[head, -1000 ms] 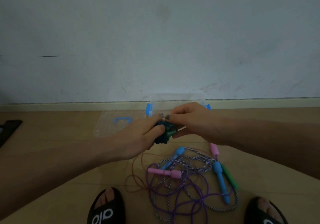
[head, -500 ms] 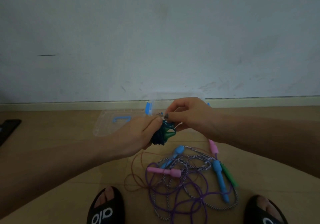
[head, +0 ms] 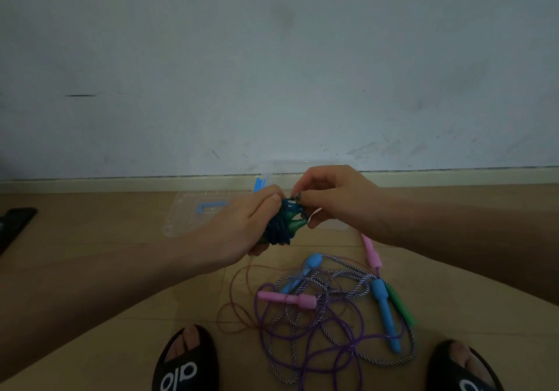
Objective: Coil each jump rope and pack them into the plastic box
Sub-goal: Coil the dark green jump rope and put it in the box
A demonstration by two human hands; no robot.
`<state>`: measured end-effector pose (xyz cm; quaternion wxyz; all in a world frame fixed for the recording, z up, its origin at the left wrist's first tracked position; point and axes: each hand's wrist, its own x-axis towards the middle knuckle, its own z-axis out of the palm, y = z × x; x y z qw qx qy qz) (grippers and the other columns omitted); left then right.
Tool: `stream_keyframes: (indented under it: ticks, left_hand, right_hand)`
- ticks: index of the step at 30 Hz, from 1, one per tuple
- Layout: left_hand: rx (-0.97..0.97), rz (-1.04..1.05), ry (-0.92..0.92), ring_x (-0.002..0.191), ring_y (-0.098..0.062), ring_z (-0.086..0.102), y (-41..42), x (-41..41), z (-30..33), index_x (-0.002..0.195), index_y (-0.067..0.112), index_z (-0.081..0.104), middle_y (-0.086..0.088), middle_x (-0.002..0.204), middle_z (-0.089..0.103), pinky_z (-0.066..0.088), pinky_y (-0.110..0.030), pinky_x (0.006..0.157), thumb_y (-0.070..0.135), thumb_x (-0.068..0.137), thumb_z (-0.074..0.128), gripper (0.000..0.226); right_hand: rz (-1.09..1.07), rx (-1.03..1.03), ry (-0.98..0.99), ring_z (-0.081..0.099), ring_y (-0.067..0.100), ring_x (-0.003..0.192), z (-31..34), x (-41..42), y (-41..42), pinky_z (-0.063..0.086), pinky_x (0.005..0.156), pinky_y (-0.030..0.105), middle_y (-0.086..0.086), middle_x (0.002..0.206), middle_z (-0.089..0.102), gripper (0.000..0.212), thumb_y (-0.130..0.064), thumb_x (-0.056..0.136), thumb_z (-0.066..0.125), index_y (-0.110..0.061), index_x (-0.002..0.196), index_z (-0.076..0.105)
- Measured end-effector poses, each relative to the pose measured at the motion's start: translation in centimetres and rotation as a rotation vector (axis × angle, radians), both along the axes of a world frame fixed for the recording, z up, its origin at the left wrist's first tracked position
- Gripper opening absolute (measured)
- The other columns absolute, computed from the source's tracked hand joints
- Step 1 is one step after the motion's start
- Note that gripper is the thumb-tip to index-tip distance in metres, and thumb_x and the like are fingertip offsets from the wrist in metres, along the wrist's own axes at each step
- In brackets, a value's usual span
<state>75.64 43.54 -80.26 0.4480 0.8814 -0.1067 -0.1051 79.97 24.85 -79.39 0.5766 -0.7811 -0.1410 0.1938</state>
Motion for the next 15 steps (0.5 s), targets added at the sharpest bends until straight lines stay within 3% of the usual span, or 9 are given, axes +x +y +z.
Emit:
stream_keyframes:
  ticks: [6,10,15]
  left_hand:
    - [0.057,0.034,-0.062,0.044,-0.013,0.052,0.0,-0.42,0.53,0.095,0.007,0.054,-0.013,0.061,0.06,0.042,-0.025,0.045,0.026,0.106,0.028,0.034]
    - [-0.052,0.019,0.055,0.047,-0.019,0.05,0.27,-0.16,0.42,0.097,0.005,0.052,-0.021,0.071,0.061,0.039,-0.03,0.046,0.027,0.107,0.028,0.034]
    - [-0.079,0.021,0.1,0.045,-0.009,0.053,0.06,-0.5,0.96,0.099,0.003,0.052,-0.009,0.068,0.065,0.04,-0.023,0.044,0.025,0.107,0.028,0.034]
  right_hand:
    - [0.127,-0.084,-0.105,0.072,0.025,0.077,0.66,0.32,-0.64,0.06,0.071,0.028,0.013,0.084,0.074,0.01,-0.001,0.088,0.064,-0.003,0.095,0.071]
    - [0.162,-0.123,-0.194,0.073,0.023,0.078,0.74,0.53,-0.93,0.06,0.077,0.034,0.008,0.085,0.074,0.018,-0.005,0.089,0.064,-0.014,0.104,0.069]
    - [0.191,-0.151,-0.236,0.073,0.019,0.077,0.74,0.49,-1.01,0.059,0.08,0.032,0.005,0.084,0.075,0.015,-0.005,0.091,0.062,-0.013,0.098,0.073]
